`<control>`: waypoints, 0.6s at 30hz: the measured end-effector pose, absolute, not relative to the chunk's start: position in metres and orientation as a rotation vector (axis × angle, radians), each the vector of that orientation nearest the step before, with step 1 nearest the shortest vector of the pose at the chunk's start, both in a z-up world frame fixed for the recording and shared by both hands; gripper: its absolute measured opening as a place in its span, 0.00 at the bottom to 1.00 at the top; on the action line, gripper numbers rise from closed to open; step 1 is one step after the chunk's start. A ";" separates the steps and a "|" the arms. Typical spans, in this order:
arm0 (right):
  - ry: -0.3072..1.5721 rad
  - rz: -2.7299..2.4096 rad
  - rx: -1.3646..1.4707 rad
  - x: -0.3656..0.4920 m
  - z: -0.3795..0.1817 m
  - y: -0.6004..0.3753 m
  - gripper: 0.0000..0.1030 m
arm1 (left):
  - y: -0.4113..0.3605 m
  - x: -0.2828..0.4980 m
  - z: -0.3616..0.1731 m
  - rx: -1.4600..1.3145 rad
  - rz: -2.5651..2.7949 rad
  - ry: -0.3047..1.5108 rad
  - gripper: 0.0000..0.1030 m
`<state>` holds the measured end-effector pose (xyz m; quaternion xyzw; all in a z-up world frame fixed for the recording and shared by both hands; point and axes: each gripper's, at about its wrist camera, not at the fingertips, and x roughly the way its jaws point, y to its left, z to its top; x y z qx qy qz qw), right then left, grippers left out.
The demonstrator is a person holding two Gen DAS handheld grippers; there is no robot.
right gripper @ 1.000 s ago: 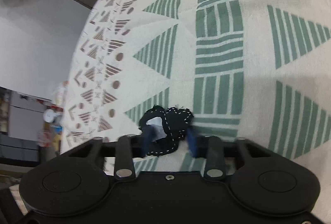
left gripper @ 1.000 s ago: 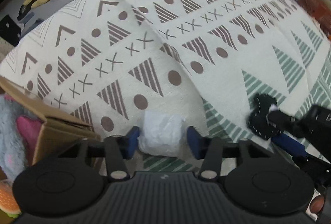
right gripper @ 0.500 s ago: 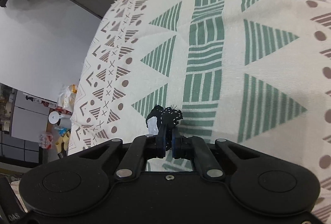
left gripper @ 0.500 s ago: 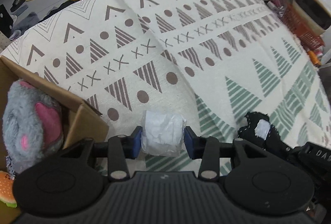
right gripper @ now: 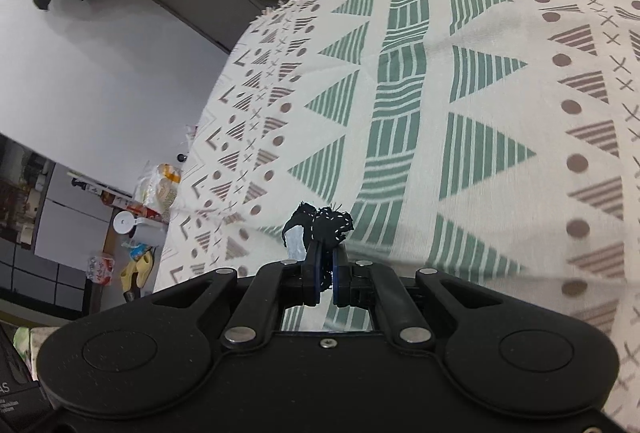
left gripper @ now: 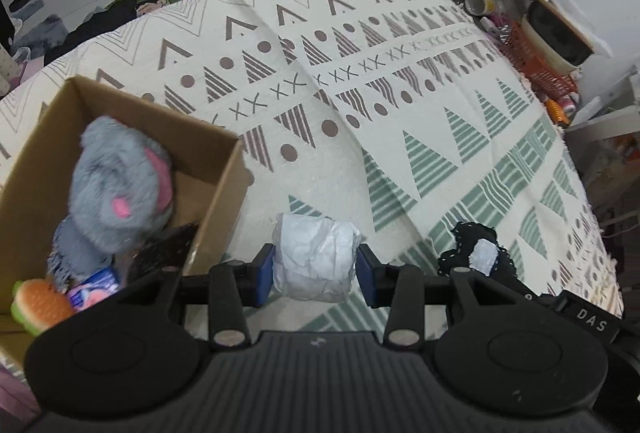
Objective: Organize soft objects
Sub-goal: 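Carry the white bundle with the left gripper while the right carries the black pouch to the box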
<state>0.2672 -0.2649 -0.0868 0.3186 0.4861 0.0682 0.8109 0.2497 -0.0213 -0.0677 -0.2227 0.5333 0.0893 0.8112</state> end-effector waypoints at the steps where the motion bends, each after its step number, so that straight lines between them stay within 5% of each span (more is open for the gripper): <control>1: 1.034 0.148 0.677 0.263 -0.084 -0.263 0.05 | -0.020 0.245 -0.064 -0.472 0.188 1.133 0.40; 18: 0.968 0.260 0.652 0.188 -0.042 -0.221 0.05 | 0.049 0.161 -0.033 -0.479 0.219 1.088 0.41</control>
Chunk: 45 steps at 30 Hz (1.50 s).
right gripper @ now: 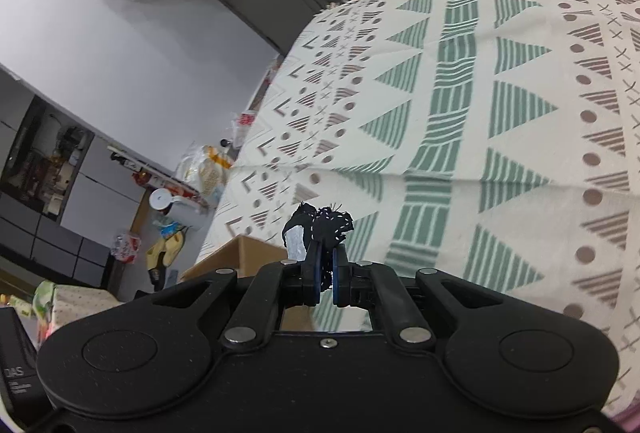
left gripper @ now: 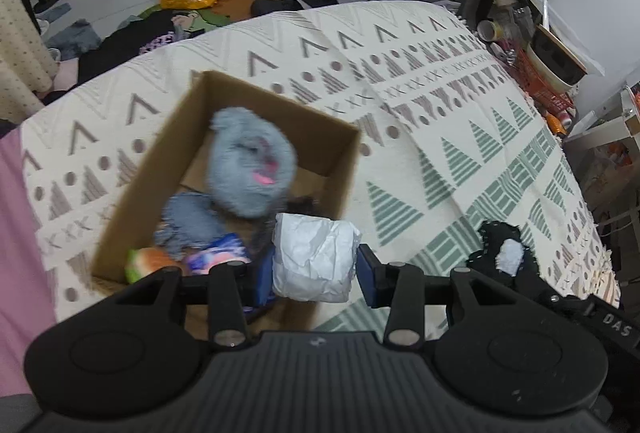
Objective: Organize soft objects
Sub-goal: 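Carry the white bundle with the left gripper while the right carries the black pouch to the box, then open the left gripper in the box while the right releases the black pouch inside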
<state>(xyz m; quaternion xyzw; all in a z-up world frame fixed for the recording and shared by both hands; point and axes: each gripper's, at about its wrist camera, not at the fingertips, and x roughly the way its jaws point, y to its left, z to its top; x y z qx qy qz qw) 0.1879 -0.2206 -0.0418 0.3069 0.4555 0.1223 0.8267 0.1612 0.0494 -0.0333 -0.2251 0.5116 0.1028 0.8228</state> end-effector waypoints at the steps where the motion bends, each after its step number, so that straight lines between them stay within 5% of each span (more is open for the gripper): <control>1: 0.967 0.266 0.651 0.185 -0.040 -0.217 0.05 | 0.054 0.157 -0.033 -0.475 0.222 1.083 0.41; 26: 0.944 0.359 0.601 0.160 -0.016 -0.143 0.05 | 0.125 0.144 -0.052 -0.512 0.280 1.064 0.41; 34: 0.952 0.361 0.564 0.171 -0.018 -0.118 0.05 | 0.133 0.147 -0.047 -0.546 0.274 1.035 0.56; 45: 0.958 0.330 0.477 0.200 -0.026 -0.082 0.05 | 0.148 0.151 -0.047 -0.561 0.286 1.037 0.56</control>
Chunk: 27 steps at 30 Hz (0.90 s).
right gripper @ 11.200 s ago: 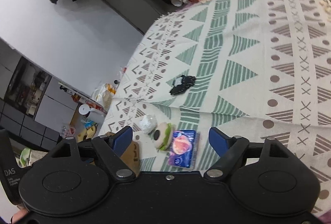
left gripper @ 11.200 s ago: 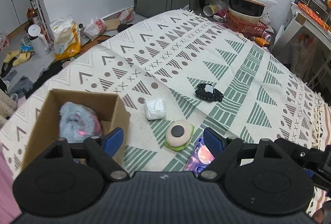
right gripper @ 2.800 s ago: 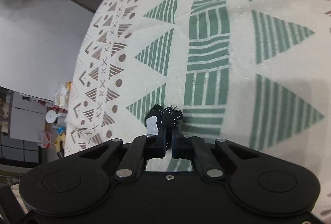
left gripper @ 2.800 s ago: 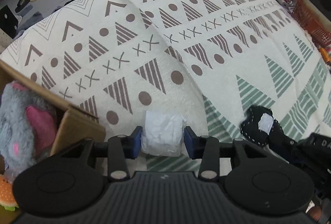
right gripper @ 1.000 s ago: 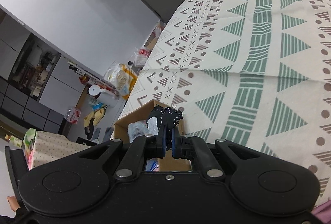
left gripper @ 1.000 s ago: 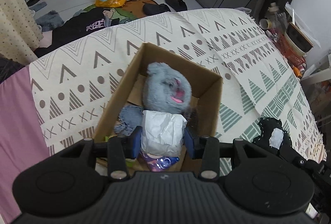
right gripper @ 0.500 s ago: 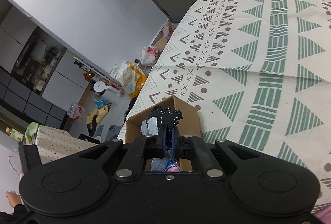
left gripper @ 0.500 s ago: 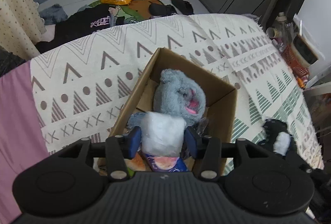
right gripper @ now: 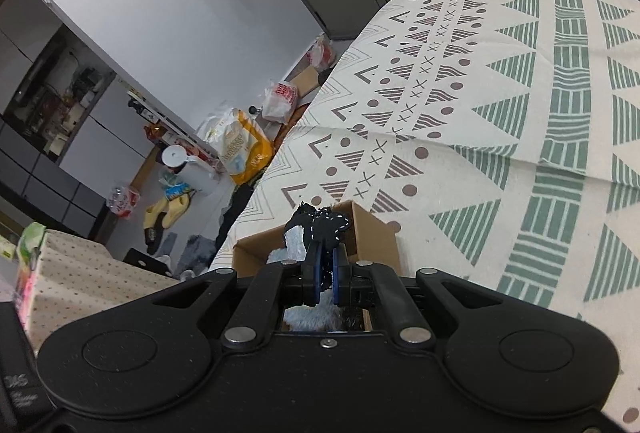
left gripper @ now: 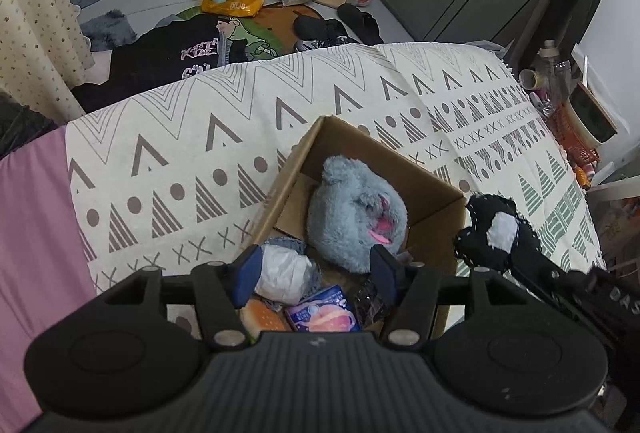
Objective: Organize soft objects
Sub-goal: 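Open the left gripper in the box while the right releases the black pouch inside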
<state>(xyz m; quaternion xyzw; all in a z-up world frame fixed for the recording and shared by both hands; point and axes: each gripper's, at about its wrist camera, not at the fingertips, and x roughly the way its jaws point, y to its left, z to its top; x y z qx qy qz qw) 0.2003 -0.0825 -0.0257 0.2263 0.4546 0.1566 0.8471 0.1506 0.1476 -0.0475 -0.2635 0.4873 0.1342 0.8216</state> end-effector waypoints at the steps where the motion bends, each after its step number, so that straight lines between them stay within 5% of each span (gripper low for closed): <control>1: 0.960 0.327 0.472 0.203 -0.027 -0.080 0.05 | 0.149 0.152 -0.048 -0.562 0.285 1.037 0.56; 12: 0.972 0.310 0.328 0.222 -0.036 -0.052 0.06 | 0.164 0.161 -0.057 -0.569 0.290 1.055 0.57; 19: 0.995 0.305 0.357 0.231 -0.046 -0.055 0.21 | 0.170 0.165 -0.058 -0.562 0.291 1.068 0.57; 27: 1.019 0.291 0.426 0.218 -0.044 -0.081 0.22 | 0.165 0.164 -0.055 -0.556 0.283 1.072 0.57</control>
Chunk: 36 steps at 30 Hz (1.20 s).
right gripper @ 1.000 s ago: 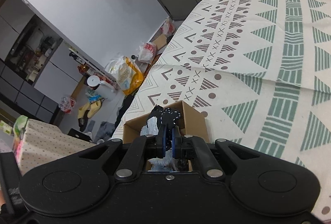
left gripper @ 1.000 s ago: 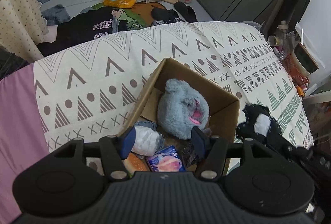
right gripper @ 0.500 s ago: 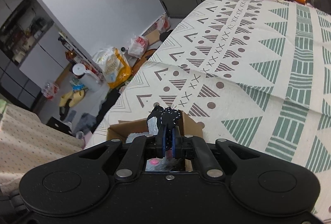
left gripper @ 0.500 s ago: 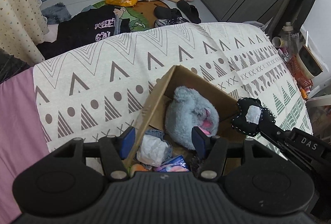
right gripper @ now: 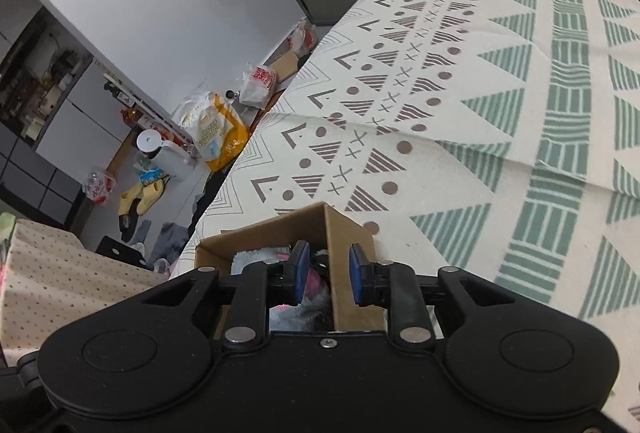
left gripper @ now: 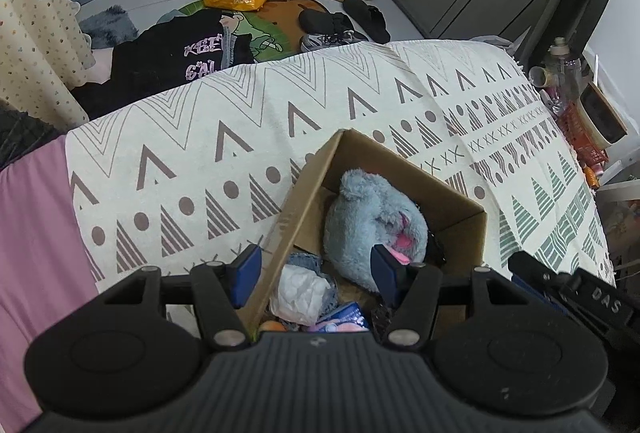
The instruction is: Organize soft objects
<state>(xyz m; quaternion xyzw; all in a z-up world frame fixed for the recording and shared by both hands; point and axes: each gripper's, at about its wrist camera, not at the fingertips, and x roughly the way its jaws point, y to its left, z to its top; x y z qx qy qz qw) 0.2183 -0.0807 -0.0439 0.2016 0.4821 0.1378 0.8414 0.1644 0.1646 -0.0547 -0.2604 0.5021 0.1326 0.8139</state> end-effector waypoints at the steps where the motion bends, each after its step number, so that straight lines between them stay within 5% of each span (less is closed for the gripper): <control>1: 1.022 0.293 0.431 0.216 -0.043 -0.084 0.22 | 0.163 0.164 -0.054 -0.552 0.279 1.074 0.57; 4: 1.029 0.293 0.434 0.209 -0.038 -0.092 0.25 | 0.155 0.163 -0.050 -0.525 0.266 1.080 0.59; 8: 1.033 0.305 0.428 0.200 -0.030 -0.103 0.32 | 0.140 0.158 -0.037 -0.470 0.263 1.058 0.76; 11: 1.025 0.312 0.412 0.193 -0.021 -0.111 0.48 | 0.128 0.155 -0.027 -0.427 0.236 1.050 0.78; 16: 1.001 0.320 0.385 0.182 -0.006 -0.129 0.54 | 0.109 0.146 -0.016 -0.390 0.208 1.038 0.82; 26: 0.923 0.305 0.340 0.156 0.021 -0.162 0.94 | 0.082 0.123 0.002 -0.346 0.205 1.016 0.85; 36: 0.866 0.324 0.307 0.137 0.036 -0.188 1.00 | 0.067 0.100 0.017 -0.359 0.172 0.998 0.92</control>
